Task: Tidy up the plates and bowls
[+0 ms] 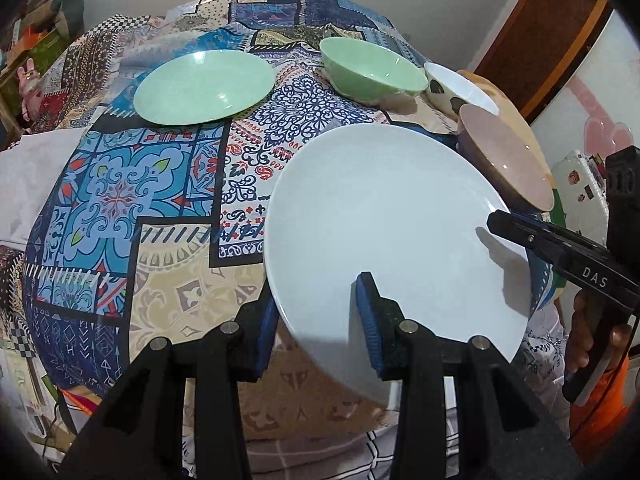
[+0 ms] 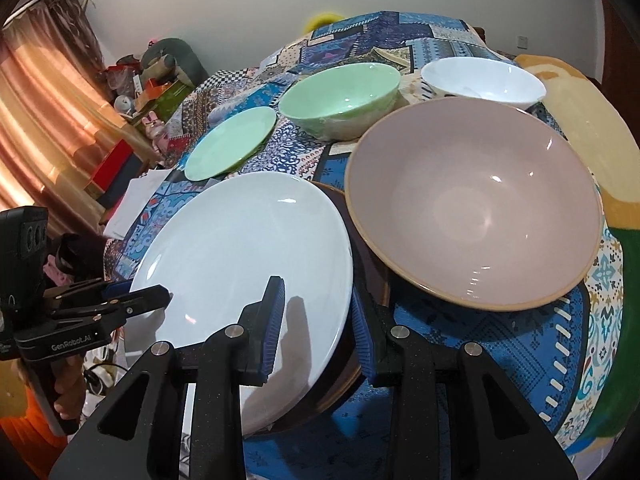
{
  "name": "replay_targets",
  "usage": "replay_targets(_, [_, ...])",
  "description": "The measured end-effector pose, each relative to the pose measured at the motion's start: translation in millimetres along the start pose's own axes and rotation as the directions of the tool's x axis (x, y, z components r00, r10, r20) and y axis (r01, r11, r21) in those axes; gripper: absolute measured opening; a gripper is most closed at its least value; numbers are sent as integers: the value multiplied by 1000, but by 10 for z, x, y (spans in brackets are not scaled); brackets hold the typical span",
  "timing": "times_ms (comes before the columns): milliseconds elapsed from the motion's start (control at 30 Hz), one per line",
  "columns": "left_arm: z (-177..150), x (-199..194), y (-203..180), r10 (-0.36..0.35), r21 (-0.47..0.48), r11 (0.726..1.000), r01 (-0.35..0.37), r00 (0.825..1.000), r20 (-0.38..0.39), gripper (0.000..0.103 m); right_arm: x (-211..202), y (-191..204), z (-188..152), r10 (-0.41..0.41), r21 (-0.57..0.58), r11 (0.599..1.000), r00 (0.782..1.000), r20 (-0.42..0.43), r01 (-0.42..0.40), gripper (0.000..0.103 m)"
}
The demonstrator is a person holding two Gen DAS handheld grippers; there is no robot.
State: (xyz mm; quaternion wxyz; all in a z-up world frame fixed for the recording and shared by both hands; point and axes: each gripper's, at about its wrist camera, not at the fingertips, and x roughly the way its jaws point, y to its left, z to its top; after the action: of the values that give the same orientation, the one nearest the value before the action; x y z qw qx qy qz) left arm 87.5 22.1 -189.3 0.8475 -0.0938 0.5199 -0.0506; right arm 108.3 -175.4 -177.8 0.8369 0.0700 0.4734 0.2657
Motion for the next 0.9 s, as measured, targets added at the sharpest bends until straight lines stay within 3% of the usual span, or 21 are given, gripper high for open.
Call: replay_targets(900, [159,233,18,-34,-20,999,33,999,-34,40,-109,-74,-53,7,22,1000,1000,29,-8,31])
